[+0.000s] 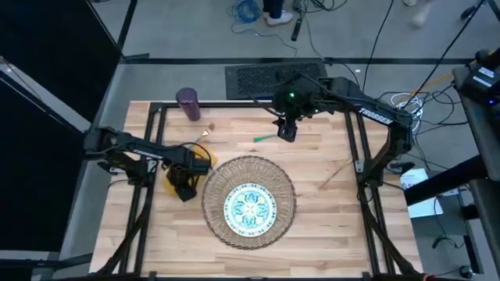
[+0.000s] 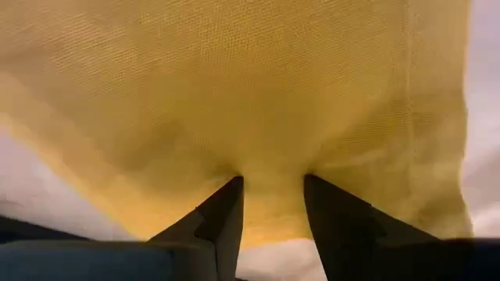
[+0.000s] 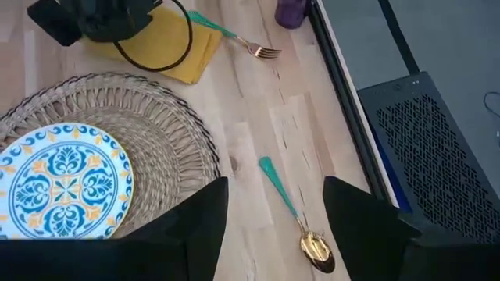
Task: Set table place
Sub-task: Fold the yellow table napkin
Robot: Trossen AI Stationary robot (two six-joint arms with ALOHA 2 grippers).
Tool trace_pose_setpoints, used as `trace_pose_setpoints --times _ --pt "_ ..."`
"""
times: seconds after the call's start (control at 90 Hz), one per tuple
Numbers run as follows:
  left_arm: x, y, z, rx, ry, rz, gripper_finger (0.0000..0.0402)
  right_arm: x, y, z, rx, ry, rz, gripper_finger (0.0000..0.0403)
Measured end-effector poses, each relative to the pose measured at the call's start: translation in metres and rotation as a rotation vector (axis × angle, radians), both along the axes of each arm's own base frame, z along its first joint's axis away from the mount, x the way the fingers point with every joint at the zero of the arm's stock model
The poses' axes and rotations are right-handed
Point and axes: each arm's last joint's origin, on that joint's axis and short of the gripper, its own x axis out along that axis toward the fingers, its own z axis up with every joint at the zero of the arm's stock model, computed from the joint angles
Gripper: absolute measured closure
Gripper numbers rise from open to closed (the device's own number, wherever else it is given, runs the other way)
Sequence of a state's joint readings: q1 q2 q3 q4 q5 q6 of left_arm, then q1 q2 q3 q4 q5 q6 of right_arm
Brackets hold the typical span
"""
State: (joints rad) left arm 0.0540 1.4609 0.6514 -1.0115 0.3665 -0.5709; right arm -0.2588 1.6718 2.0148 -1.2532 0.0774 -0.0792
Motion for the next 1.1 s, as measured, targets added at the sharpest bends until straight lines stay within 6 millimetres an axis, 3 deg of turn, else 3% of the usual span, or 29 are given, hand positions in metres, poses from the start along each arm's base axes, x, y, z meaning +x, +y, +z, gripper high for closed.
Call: trace_pose_setpoints --times 0.211,0.456,0.611,0.789,1.1 --pt "0.010 -0.008 0.014 -0.181 -0.078 -0.009 0.0279 -0.001 0.002 -0.001 0.001 0.011 0.007 0.0206" --pt "0.021 -0.002 0.052 0.048 -0.134 -0.106 0.0279 0.000 0.001 0.000 -0.003 0.008 0.010 0.0206" --pt "0.023 -0.008 0.048 0.086 -0.175 -0.172 0.0279 -0.001 0.002 -0.001 0.003 0.011 0.004 0.0206" --pt "0.010 -0.006 0.039 0.293 -0.040 -0.101 0.0279 -0.001 0.002 -0.001 0.005 0.013 0.003 0.0206" --pt "-0.004 -0.015 0.024 0.310 -0.054 -0.006 0.0279 -0.001 0.002 -0.001 -0.001 0.018 0.013 0.0206"
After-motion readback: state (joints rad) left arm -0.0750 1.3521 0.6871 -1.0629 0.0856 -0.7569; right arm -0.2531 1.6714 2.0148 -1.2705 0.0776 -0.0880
